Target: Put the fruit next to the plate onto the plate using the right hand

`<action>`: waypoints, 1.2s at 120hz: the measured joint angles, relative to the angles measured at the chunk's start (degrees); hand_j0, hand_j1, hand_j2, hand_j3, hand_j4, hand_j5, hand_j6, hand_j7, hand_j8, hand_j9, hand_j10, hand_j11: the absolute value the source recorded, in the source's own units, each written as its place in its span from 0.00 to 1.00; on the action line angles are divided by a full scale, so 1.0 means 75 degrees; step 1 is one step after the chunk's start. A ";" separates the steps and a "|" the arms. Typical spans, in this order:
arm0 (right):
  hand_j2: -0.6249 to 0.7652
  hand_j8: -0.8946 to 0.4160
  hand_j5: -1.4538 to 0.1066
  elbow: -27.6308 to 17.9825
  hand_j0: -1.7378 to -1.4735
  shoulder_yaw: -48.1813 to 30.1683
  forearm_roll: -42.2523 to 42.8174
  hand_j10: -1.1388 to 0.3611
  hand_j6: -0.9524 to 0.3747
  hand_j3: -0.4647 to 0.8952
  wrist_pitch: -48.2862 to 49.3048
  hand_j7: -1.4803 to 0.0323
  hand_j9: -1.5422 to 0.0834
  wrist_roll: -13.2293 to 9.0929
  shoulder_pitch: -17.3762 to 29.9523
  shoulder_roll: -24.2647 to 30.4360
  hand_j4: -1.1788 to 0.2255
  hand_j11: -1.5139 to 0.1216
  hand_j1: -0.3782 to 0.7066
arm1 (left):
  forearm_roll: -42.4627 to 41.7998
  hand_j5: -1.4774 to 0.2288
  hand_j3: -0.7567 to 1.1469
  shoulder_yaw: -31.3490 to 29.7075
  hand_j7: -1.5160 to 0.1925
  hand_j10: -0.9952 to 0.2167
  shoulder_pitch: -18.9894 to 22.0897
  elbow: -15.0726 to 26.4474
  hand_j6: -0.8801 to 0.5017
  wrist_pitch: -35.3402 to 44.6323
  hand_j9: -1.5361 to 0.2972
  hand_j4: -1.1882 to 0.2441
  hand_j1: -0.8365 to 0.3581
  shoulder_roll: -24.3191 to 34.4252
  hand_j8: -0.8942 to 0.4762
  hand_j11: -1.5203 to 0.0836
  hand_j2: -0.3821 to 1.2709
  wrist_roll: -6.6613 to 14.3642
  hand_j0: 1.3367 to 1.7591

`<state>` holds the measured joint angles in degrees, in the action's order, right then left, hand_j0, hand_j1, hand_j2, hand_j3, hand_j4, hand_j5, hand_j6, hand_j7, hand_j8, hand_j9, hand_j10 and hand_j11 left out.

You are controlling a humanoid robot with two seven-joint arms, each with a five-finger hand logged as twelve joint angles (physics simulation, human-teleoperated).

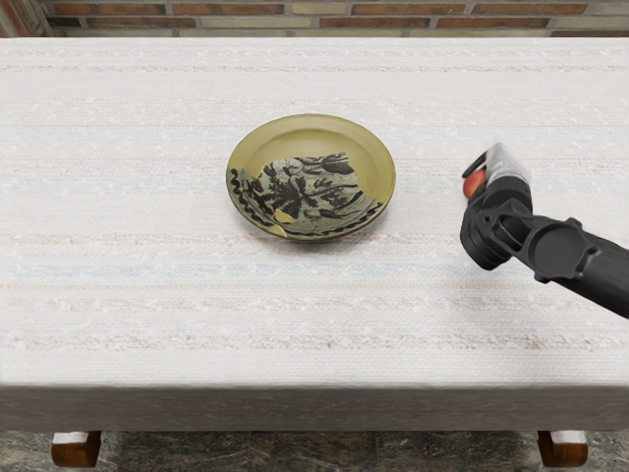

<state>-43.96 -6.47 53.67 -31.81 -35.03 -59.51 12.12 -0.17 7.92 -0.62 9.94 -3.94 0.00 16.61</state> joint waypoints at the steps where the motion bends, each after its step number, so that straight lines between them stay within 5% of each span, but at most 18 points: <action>1: 0.44 0.45 0.33 -0.0001 0.44 -0.0002 -0.0005 0.38 0.45 0.52 0.0001 0.27 0.34 -0.0001 0.0001 0.0000 0.22 0.30 0.59 | 0.0000 0.86 0.40 0.0000 0.88 0.81 0.0000 0.0000 0.63 0.0000 0.83 0.82 0.98 0.0000 0.65 0.94 0.23 0.0000 0.76; 23: 0.37 0.42 0.33 -0.0004 0.45 -0.0019 -0.0136 0.36 0.45 0.43 -0.0018 0.25 0.32 -0.0014 -0.0002 0.0000 0.19 0.28 0.53 | -0.0001 0.86 0.40 -0.0001 0.88 0.81 0.0000 0.0001 0.63 0.0004 0.83 0.82 0.98 0.0000 0.65 0.94 0.23 0.0000 0.76; 35: 0.46 0.41 0.31 -0.0050 0.30 -0.0083 -0.0245 0.35 0.43 0.15 -0.0002 0.24 0.31 -0.0009 -0.0046 0.0002 0.18 0.27 0.52 | 0.0000 0.86 0.40 0.0000 0.88 0.81 0.0000 0.0001 0.63 0.0002 0.83 0.82 0.98 0.0000 0.65 0.94 0.23 0.0000 0.76; 37: 0.47 0.40 0.31 -0.0059 0.38 -0.0104 -0.0270 0.35 0.43 0.32 0.0004 0.24 0.30 -0.0004 -0.0062 0.0002 0.18 0.26 0.53 | 0.0000 0.86 0.40 0.0000 0.88 0.81 0.0000 0.0002 0.63 0.0001 0.83 0.82 0.98 0.0000 0.65 0.94 0.23 0.0000 0.76; 39: 0.48 0.40 0.30 -0.0069 0.38 -0.0125 -0.0294 0.35 0.42 0.34 0.0013 0.24 0.30 -0.0002 -0.0080 0.0002 0.18 0.26 0.54 | 0.0000 0.86 0.40 0.0000 0.88 0.81 0.0000 0.0003 0.63 0.0001 0.83 0.82 0.98 0.0000 0.65 0.94 0.23 0.0000 0.76; 101: 0.56 0.47 0.21 -0.1919 0.37 -0.1453 -0.0432 0.40 0.48 0.34 0.0087 0.23 0.25 0.0002 -0.1074 0.0135 0.27 0.23 0.61 | 0.0001 0.86 0.40 0.0000 0.88 0.81 -0.0001 0.0001 0.63 0.0002 0.83 0.82 0.98 0.0000 0.65 0.94 0.23 0.0000 0.76; 144: 0.56 0.48 0.19 -0.3216 0.36 -0.1559 -0.0416 0.40 0.48 0.34 0.0068 0.23 0.25 0.0002 -0.0875 -0.0112 0.28 0.23 0.62 | 0.0001 0.86 0.40 0.0000 0.88 0.81 0.0000 0.0002 0.63 0.0004 0.83 0.82 0.98 0.0000 0.65 0.94 0.23 -0.0001 0.76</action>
<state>-68.08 -18.16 50.54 -31.30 -35.02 -66.07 11.27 -0.16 7.92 -0.62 9.95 -3.91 0.00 16.60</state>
